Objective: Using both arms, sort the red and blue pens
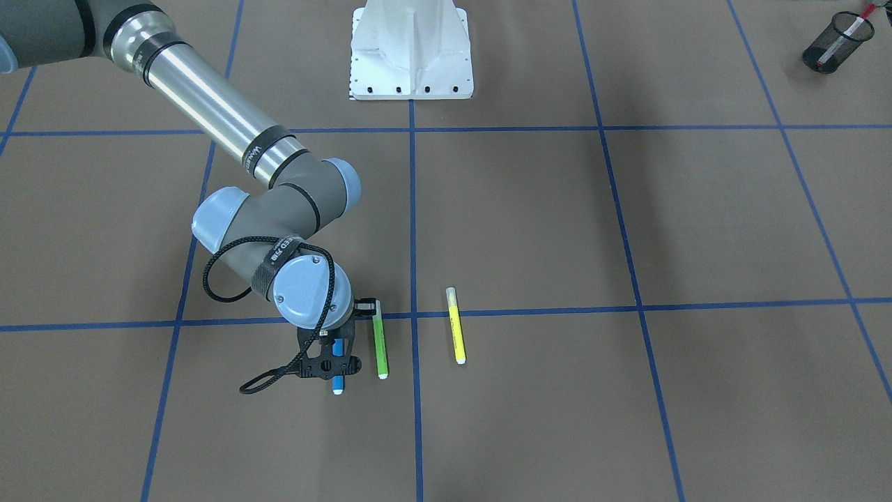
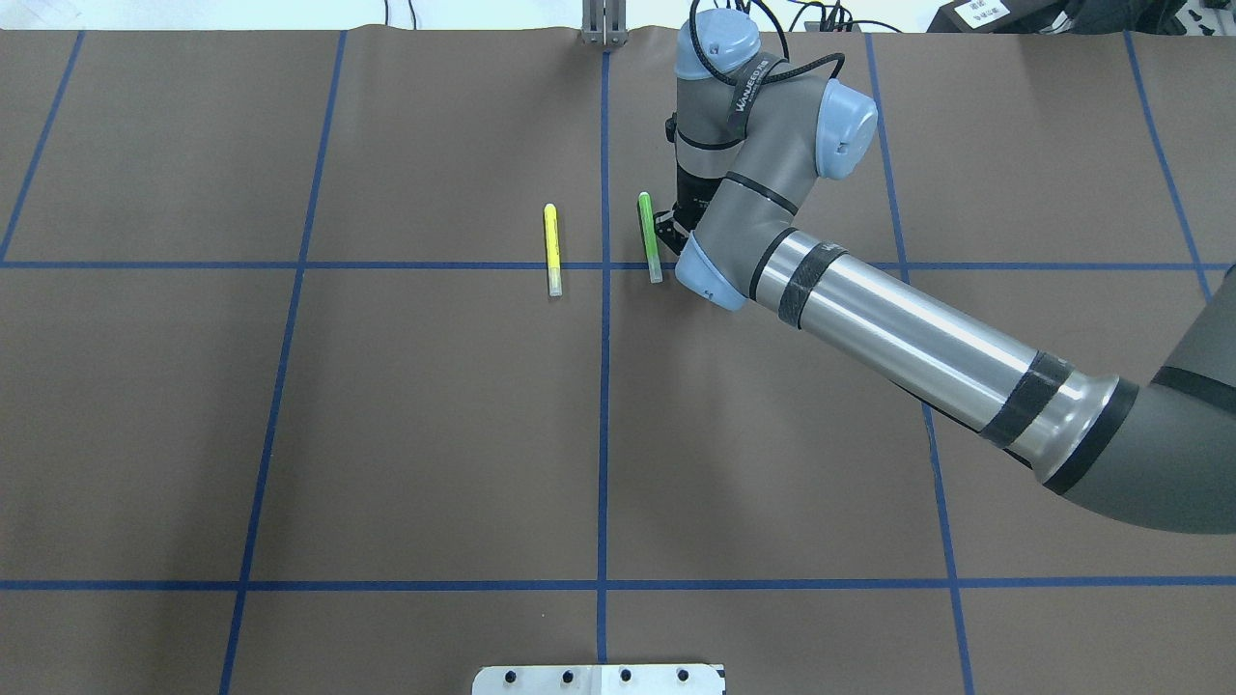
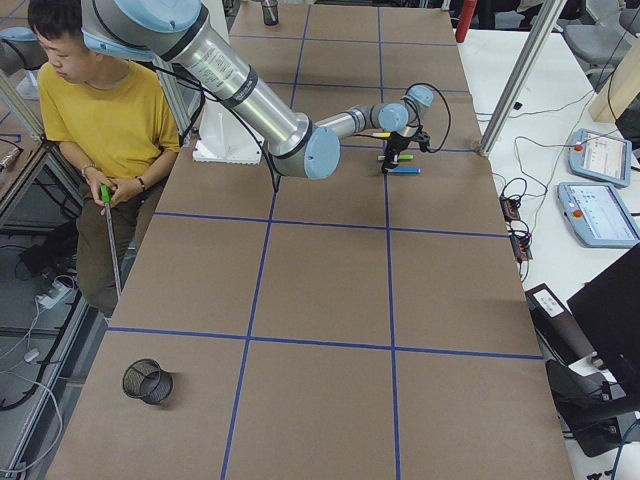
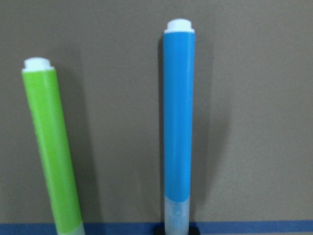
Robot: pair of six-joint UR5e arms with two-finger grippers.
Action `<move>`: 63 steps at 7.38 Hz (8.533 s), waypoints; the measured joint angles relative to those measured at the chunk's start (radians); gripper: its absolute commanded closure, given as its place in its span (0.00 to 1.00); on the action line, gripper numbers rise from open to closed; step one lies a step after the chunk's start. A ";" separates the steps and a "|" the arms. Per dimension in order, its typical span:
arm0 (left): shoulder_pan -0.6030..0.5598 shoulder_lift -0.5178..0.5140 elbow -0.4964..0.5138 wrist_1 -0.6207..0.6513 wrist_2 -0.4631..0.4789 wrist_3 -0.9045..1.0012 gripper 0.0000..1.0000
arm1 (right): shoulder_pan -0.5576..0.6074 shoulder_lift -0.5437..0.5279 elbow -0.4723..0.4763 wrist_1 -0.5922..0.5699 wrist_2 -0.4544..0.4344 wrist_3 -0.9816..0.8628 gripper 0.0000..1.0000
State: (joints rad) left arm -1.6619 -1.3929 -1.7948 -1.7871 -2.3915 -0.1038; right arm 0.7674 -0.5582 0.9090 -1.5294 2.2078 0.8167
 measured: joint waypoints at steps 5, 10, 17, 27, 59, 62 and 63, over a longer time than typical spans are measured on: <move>0.002 0.000 0.010 0.003 -0.001 -0.001 0.00 | 0.058 -0.073 0.195 -0.028 0.012 -0.009 1.00; 0.004 0.000 0.022 0.009 -0.002 -0.002 0.00 | 0.100 -0.276 0.647 -0.390 -0.007 -0.253 1.00; 0.008 0.002 0.045 0.010 -0.002 -0.003 0.00 | 0.175 -0.571 1.150 -0.906 -0.196 -0.723 1.00; 0.008 0.003 0.051 0.007 -0.002 0.000 0.00 | 0.205 -1.354 1.542 -0.720 -0.468 -0.998 1.00; 0.028 0.006 0.037 -0.065 -0.022 0.001 0.00 | 0.210 -1.916 1.088 -0.370 -0.179 -1.364 1.00; 0.028 0.007 0.037 -0.066 -0.021 0.001 0.00 | 0.210 -1.911 1.082 -0.371 -0.177 -1.364 1.00; 0.028 0.007 0.037 -0.066 -0.021 0.001 0.00 | 0.210 -1.909 1.081 -0.371 -0.177 -1.364 1.00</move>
State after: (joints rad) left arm -1.6337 -1.3855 -1.7580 -1.8530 -2.4129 -0.1028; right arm 0.9772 -2.4674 1.9896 -1.9006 2.0309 -0.5477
